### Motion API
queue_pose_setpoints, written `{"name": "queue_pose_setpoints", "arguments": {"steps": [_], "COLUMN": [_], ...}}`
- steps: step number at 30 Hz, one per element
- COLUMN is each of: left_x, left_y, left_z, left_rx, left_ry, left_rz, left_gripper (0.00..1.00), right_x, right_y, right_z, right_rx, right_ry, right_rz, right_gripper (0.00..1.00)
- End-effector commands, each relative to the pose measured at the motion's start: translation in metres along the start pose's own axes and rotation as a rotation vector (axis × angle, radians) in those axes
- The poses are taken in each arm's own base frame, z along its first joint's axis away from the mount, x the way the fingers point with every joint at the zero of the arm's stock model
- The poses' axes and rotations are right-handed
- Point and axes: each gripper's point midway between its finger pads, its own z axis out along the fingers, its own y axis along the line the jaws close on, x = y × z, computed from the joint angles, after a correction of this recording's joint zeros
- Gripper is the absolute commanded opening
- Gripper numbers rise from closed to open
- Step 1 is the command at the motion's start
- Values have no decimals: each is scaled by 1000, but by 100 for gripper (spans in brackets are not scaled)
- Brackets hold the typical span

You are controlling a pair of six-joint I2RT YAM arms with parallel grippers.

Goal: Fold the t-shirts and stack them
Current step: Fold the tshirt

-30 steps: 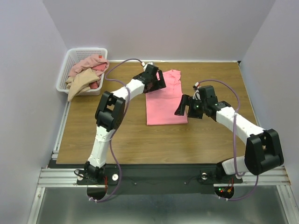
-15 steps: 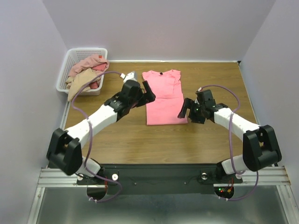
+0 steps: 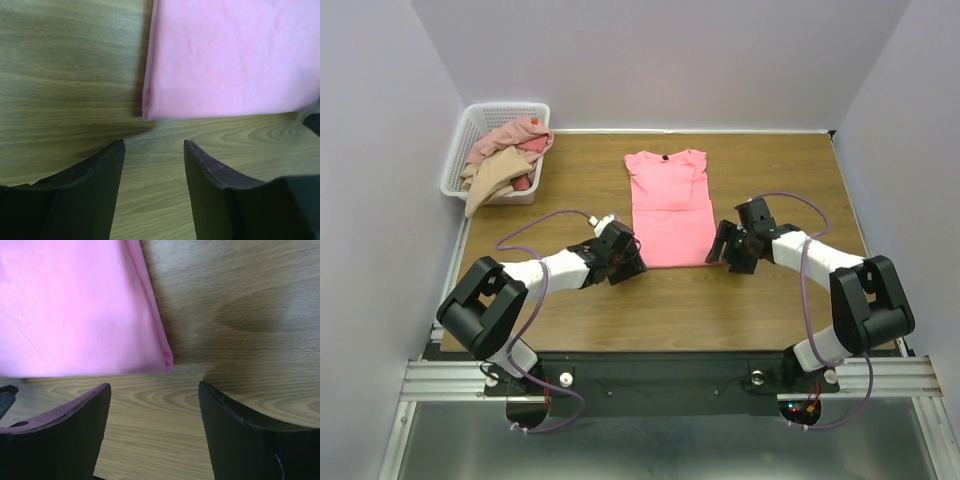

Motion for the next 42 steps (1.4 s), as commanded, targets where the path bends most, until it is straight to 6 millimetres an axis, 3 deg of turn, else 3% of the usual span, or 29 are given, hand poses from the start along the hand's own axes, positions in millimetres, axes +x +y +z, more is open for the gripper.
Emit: {"name": "queue_pose_setpoints", "arguments": {"steps": [1,9,11,12,14,16,19,21,32,35,36,39,42], "left_x": [-10,-21,-18,-17,-13,-10,-7,-7,-12,-16,-15,-13,-13], "left_y": [-14,-7,-3,-5,-3,-2,1,2,13,18,17,14,12], "left_z": [0,7,14,15,20,22,25,26,28,28,28,28,29], "left_rx": [46,-9,-33,-29,-39,-39,-42,-45,-74,-85,-80,-65,-45], "left_ry": [-51,-89,-78,-69,-54,-43,-39,-37,-46,-52,-47,-36,-33], "left_rz": [-57,-69,-64,-63,-62,-65,-66,-61,-80,-87,-85,-73,-48], "left_gripper": [60,59,54,49,39,35,32,24,27,21,12,0,0], "right_x": [1,5,6,5,7,9,11,10,5,5,5,7,9], "right_y": [-10,-17,-17,-17,-18,-20,-22,-24,-26,-28,-29,-31,-31], "right_z": [7,13,15,16,18,19,21,24,31,33,34,36,36], "right_rx": [33,54,57,57,61,62,67,77,100,110,113,123,116], "right_ry": [-11,-2,1,1,10,14,16,16,11,8,12,16,25], "right_rz": [31,38,40,42,43,47,49,48,56,59,60,59,54], "right_gripper": [76,75,72,65,62,52,50,47,44,38,35,30,17]}}
